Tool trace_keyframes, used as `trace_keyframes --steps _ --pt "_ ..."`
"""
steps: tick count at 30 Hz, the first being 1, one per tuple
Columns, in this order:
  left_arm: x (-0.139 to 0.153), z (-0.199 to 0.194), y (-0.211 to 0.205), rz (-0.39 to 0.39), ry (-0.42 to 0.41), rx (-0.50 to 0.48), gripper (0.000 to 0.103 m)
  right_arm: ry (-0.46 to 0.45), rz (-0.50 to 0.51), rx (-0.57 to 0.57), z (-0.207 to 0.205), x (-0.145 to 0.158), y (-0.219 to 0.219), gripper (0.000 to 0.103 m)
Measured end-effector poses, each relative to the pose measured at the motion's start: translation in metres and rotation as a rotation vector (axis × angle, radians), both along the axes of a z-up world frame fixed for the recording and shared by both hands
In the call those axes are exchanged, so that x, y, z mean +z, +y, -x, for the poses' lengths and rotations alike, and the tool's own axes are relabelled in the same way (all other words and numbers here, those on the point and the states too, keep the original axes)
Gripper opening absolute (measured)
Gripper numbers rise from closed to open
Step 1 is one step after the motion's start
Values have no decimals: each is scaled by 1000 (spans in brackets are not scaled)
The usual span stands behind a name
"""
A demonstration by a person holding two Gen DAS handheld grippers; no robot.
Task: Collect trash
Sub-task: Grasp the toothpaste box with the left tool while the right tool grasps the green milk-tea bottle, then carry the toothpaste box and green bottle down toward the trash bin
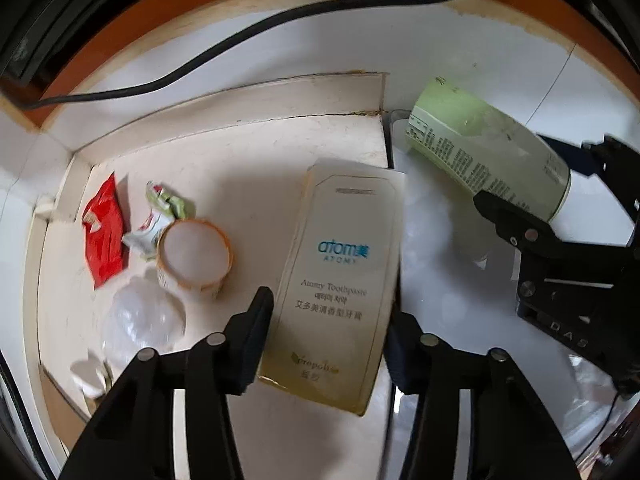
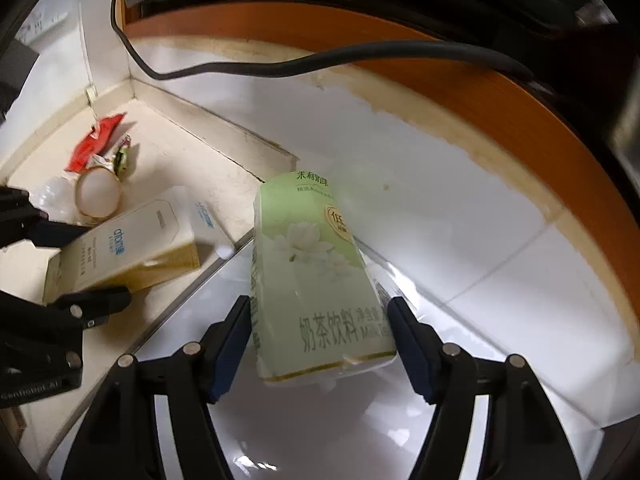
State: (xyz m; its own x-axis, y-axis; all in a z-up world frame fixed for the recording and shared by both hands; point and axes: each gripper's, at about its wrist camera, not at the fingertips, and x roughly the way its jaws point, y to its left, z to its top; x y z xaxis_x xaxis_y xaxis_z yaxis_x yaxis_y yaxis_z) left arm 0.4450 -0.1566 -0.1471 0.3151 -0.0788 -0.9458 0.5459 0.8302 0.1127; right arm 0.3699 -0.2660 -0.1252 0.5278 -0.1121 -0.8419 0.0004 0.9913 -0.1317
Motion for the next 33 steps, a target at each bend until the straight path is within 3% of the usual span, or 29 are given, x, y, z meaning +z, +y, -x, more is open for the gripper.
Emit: trace_keyframes --steps 7,17,21,33 --pt "31 45 2 51 -1 13 39 -50 -89 45 42 24 -2 68" --pt "54 135 12 204 15 126 38 -97 -251 96 119 54 -11 68" --pt "51 172 18 243 25 180 38 -87 -266 124 145 53 -13 68" --pt "53 292 57 395 9 361 38 6 -437 251 231 55 -20 67"
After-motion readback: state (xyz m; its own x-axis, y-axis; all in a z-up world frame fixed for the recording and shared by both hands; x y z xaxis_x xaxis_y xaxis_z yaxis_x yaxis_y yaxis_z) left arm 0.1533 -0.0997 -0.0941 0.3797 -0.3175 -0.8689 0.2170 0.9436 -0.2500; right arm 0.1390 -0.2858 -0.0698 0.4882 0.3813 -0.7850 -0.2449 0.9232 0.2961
